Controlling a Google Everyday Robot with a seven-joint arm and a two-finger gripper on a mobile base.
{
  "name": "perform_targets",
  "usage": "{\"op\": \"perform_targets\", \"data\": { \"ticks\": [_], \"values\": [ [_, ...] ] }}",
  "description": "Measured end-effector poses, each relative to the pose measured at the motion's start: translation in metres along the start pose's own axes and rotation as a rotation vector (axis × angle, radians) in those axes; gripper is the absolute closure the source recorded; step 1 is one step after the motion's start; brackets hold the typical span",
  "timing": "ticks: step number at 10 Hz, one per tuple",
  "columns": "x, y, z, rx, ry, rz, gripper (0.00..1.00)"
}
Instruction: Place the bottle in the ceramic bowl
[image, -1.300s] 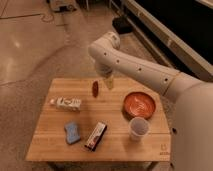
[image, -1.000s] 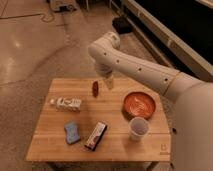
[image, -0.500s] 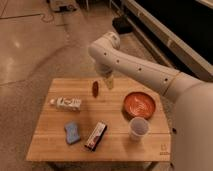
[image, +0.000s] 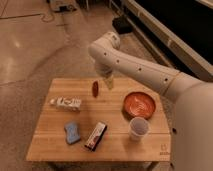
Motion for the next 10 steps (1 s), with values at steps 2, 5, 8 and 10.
{"op": "perform_targets", "data": {
  "ticks": [2, 5, 8, 10],
  "values": [
    [0.0, 0.0, 0.0, 0.0, 0.0, -0.001, 0.2],
    [-0.025, -0.016, 0.018, -0.01, -0.011, -0.062, 0.2],
    [-0.081, -0.054, 0.045, -0.027, -0.024, -0.15, 0.2],
    [-0.103, -0.068, 0.055, -0.04, -0.026, -0.197, 0.2]
  ]
}}
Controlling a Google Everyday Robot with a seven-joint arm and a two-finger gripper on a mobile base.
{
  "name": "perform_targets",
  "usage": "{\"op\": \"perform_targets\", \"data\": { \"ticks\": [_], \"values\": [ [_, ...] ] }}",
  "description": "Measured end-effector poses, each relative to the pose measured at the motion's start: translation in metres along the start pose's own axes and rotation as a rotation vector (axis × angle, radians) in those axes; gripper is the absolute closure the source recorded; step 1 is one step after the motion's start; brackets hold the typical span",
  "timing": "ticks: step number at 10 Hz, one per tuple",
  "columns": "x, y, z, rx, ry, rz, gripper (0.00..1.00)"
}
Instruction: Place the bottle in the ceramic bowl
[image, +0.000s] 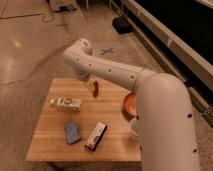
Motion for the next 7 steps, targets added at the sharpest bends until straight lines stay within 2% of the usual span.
{"op": "perform_targets", "data": {
  "ticks": [4, 7],
  "values": [
    [-0.052, -0.044, 0.039, -0.04, -0.009, -0.106, 0.2],
    [-0.09, -0.053, 0.073, -0.063, -0.032, -0.188, 0.2]
  ]
}}
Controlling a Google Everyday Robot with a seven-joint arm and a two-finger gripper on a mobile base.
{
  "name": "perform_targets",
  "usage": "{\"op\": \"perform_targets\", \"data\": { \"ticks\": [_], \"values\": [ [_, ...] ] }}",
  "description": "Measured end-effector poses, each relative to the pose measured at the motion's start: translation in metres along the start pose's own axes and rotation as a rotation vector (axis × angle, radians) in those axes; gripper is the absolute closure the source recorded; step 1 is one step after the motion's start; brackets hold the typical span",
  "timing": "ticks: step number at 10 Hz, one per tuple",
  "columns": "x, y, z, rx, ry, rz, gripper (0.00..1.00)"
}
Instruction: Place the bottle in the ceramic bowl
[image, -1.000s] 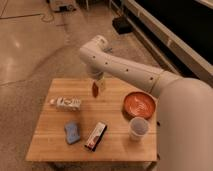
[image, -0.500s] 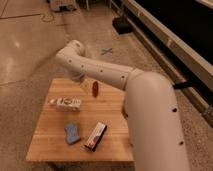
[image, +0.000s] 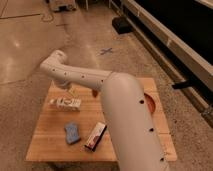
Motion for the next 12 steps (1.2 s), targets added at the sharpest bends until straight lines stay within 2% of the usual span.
{"op": "perform_targets", "data": {
  "ticks": [3, 6, 8, 10, 11, 12],
  "values": [
    [-0.014, -0.006, 0.022, -0.031, -0.019, -0.04, 0.2],
    [0.003, -0.015, 0.039, -0.044, -0.014, -0.041, 0.2],
    [-0.003, -0.018, 0.042, -0.048, -0.024, -0.038, 0.2],
    [-0.001, -0.007, 0.034, -0.073, -0.058, 0.024, 0.2],
    [-0.006, 0.003, 0.034, -0.088, -0.091, 0.083, 0.2],
    [-0.009, 0.008, 0.034, -0.098, -0.107, 0.115, 0.2]
  ]
}}
